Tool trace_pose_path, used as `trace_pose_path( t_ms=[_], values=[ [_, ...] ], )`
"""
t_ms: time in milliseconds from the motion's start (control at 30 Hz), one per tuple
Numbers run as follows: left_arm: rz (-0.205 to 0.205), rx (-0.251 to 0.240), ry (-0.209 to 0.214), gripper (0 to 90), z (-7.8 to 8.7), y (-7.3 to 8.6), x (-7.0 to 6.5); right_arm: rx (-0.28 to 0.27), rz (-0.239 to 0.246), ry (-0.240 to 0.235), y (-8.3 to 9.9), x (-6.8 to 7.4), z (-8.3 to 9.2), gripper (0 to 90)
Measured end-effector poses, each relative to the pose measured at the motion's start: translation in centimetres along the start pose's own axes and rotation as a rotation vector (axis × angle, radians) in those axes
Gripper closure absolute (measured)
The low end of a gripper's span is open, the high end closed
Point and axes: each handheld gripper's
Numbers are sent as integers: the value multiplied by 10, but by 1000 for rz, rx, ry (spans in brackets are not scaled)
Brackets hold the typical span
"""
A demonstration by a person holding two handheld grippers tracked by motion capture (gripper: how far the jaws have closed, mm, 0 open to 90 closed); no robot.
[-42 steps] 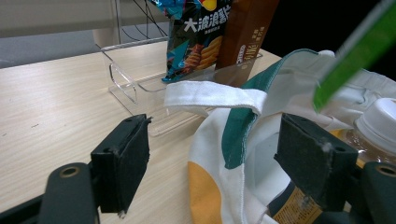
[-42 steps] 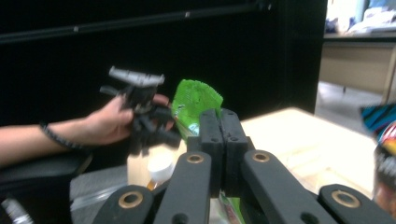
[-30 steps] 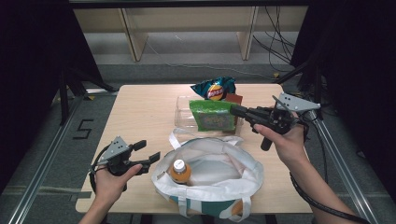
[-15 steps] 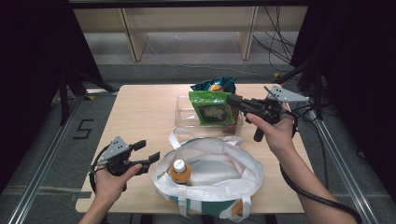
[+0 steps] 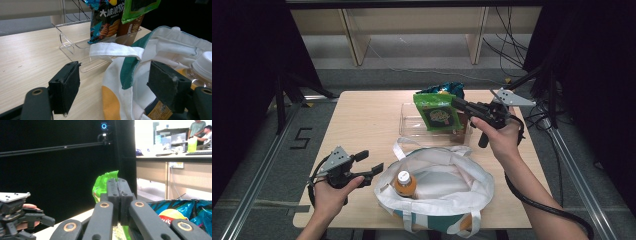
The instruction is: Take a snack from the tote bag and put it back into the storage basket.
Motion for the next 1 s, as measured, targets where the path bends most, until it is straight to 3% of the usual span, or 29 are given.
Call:
trace_pose_path(
  t_ms=[100,267,300,367,733,833,900,967,1000],
  values=[
    [3,-1,-2,249,0,0,0,-17,16,22,3,0,-8,900],
    [-1,-3,-1,249,1,0,0,2,5,48,10,2,-20,900],
    [0,-2,-2,249,1,0,0,-8,42,55,11,-1,-22,900],
    [0,-3,-1,249,2,0,0,-2,-9,54,14,2,-26,900],
    [3,-5,2,249,2,1,0,28,3,89,27,4,-48,900],
    [3,-11,10,249,1,1,1,20,30,103,30,1,-51,900],
    [5,-8,8,249,1,1,1,33,4,110,33,3,-53,900],
    [4,-3,5,249,1,1,0,33,12,111,35,2,-55,900],
    [4,-3,5,249,0,1,1,11,43,115,35,0,-57,900]
  ],
)
Point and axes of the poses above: each handheld gripper's, and its own axes: z roughly backward along the jaws, y roughly out of its underside, x roughly to its left, and after that the axes turned 12 degrees about y, right-handed
